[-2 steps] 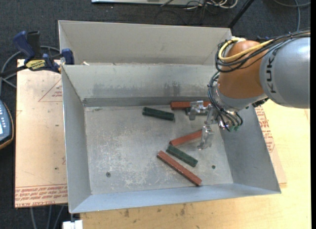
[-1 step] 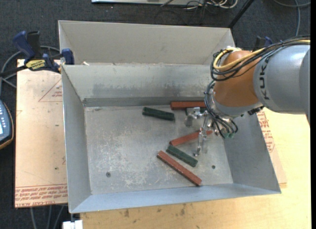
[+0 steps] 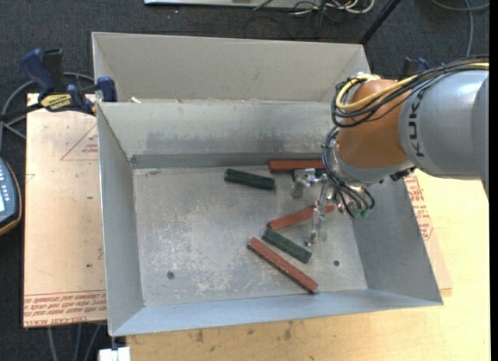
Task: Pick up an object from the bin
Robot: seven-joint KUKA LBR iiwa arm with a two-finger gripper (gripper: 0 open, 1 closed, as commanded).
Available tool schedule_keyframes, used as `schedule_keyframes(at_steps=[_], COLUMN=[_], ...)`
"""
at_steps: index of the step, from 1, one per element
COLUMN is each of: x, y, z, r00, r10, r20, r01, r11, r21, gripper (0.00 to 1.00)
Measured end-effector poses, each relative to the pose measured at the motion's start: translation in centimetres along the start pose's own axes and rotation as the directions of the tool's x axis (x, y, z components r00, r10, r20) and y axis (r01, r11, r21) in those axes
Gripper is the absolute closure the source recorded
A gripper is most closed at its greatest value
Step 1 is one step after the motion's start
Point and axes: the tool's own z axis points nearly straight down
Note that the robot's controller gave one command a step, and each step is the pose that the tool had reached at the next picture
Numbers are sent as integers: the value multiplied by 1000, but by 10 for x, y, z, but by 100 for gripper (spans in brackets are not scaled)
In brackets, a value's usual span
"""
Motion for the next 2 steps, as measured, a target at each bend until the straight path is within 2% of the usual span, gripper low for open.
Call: schedule_keyframes(at_steps=[1, 2], x=[-1, -2], y=[0, 0], z=[-1, -14], r00=[1000, 1000], r10=[1, 2], r20=[2, 2], r01=[-1, -2], r11=[1000, 1000], r21=[1, 1], gripper=[100, 100])
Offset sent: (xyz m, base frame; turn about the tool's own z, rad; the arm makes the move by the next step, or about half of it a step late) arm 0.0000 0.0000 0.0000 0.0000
